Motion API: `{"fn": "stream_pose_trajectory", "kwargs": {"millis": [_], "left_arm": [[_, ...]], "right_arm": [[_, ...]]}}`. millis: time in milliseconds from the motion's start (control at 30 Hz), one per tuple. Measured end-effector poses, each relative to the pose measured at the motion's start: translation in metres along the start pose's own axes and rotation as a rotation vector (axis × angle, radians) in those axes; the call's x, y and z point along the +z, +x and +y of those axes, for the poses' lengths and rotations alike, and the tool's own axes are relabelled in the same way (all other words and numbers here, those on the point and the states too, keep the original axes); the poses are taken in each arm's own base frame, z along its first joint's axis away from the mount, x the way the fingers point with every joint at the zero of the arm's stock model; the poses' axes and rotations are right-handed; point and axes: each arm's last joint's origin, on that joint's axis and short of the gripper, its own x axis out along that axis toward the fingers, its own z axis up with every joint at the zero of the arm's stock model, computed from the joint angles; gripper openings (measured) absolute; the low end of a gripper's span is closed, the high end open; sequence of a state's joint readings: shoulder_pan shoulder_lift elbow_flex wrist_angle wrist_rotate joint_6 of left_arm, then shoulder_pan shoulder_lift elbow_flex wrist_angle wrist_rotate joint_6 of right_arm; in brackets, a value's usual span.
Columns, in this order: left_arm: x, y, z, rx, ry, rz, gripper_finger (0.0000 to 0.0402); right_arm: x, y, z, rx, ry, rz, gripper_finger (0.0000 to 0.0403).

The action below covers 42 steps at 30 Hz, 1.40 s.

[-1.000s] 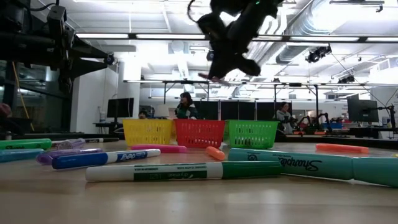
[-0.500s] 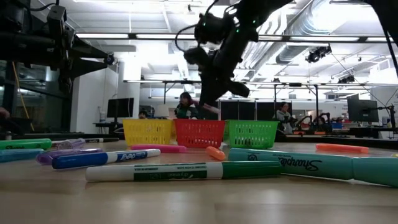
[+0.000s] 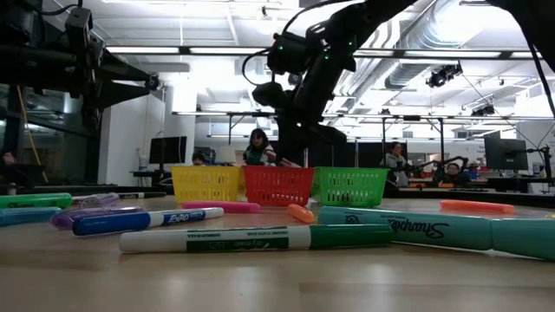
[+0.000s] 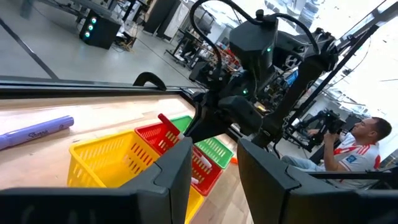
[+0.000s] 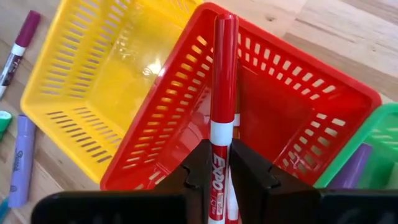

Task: Pick & Place Markers
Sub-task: Put the red marker into the red bin, then put the top orange pen into the yellow bin

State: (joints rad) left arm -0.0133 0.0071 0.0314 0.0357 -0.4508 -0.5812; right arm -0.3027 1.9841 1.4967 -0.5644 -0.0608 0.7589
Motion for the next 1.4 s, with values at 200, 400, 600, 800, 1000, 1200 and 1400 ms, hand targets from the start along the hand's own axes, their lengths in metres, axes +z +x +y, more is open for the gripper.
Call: {"fn": "stream_pose_trajectory", "kwargs": {"millis": [200, 400, 600, 800, 1000, 1200, 1400], "left_arm": [[0.000, 0.000, 0.000, -0.003, 0.000, 0.002, 0.0127], [0.000, 0.000, 0.000, -0.003, 0.000, 0.002, 0.0127], [0.000, 0.000, 0.000, -0.003, 0.000, 0.002, 0.0127], [0.000, 0.000, 0.000, -0.004, 0.000, 0.002, 0.0127], [0.000, 0.000, 0.000, -0.004, 0.000, 0.002, 0.0127], [0.000, 0.000, 0.000, -0.004, 0.000, 0.002, 0.0127], [0.000, 0.000, 0.000, -0.003, 0.000, 0.002, 0.0127]], "right_arm": [[-0.001, 0.008, -0.002, -0.011, 0.001, 0.010, 0.0039], [-0.002, 0.012, -0.003, -0.012, 0.002, 0.025, 0.0046], [-0.002, 0.012, -0.003, -0.012, 0.001, 0.020, 0.0070], [-0.002, 0.012, -0.003, -0.011, 0.001, 0.021, 0.0081], [-0.001, 0.006, -0.001, 0.006, -0.013, 0.022, 0.0089], [-0.004, -0.016, 0.003, 0.007, -0.051, 0.023, 0.0095], [-0.021, -0.041, 0.004, -0.093, -0.100, 0.095, 0.0106]]}}
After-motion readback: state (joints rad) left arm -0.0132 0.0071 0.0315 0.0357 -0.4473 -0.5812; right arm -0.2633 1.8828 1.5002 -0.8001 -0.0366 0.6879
